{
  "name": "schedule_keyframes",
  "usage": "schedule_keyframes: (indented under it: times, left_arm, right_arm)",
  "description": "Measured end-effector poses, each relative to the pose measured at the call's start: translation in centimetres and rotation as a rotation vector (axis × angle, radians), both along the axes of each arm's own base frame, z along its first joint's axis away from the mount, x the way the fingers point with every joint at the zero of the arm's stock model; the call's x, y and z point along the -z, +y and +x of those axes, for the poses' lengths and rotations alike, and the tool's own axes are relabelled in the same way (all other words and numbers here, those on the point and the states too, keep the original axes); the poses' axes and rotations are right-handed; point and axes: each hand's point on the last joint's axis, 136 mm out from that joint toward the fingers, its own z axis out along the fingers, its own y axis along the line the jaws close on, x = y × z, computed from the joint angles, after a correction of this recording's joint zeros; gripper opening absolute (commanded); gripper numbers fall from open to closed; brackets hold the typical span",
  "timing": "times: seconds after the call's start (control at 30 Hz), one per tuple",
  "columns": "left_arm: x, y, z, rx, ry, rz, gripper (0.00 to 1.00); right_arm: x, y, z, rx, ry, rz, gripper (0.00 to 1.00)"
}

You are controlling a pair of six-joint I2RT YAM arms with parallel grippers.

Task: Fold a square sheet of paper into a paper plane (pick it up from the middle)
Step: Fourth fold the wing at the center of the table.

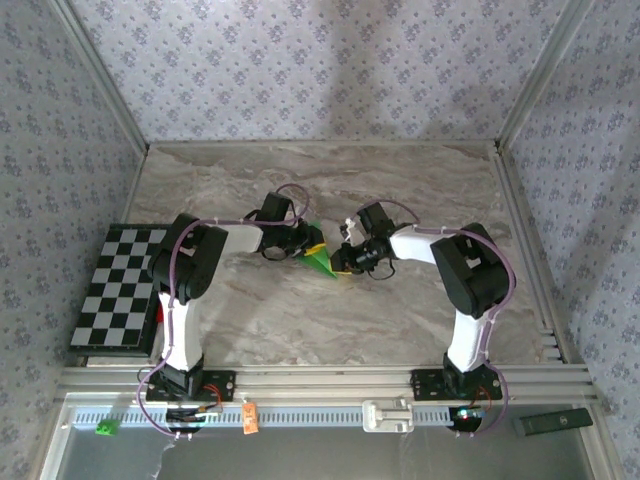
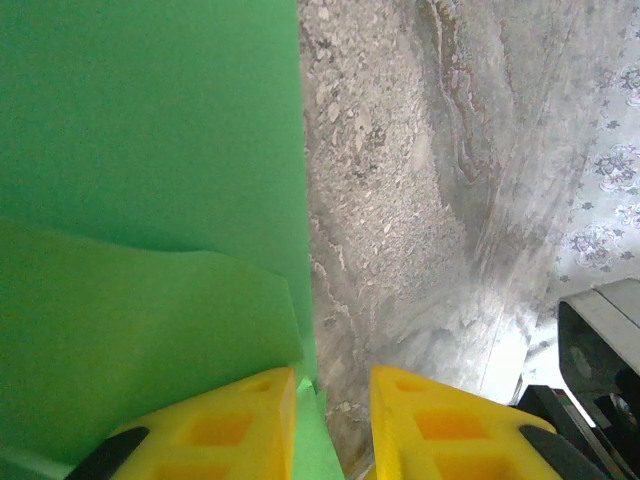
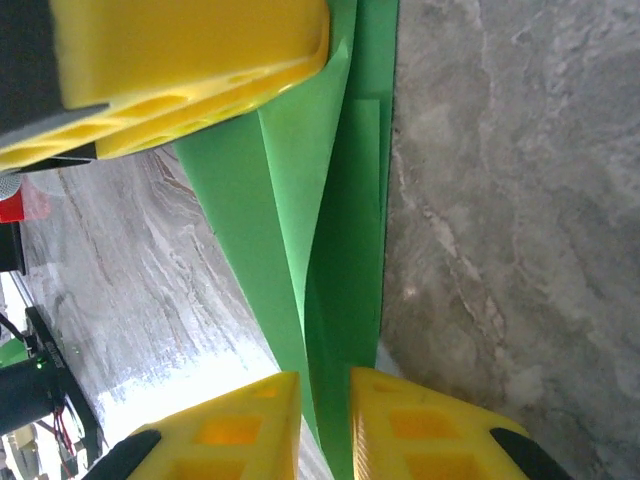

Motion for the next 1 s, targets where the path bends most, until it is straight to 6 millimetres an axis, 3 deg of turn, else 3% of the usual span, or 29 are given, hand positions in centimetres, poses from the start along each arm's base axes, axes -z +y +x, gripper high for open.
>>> schedule_keyframes:
  times: [0.37,0.57,0.8,1.0]
  left_arm:
    - [0.0,0.0,0.0,0.000,0.000,0.000,0.26]
    - [0.1,0.0,0.0,0.001,0.001,0.002,0.26]
    - [0.1,0.1,-0.1,0.002,0.000,0.007,0.26]
    - [0.1,0.1,0.0,0.003,-0.002,0.008,0.26]
  right_arm:
    - [0.4,-0.2,-0.7,0.001,0.026,-0.005,0.15]
    - [0.6,-0.2,-0.7,0.010,0.032,-0.016,0.27]
    - [-2.4,-1.2,0.5,0.056,-0.081,-0.036,0.25]
    - [-3.5,0.1,0.6,0.029,-0.097,-0.007,0.17]
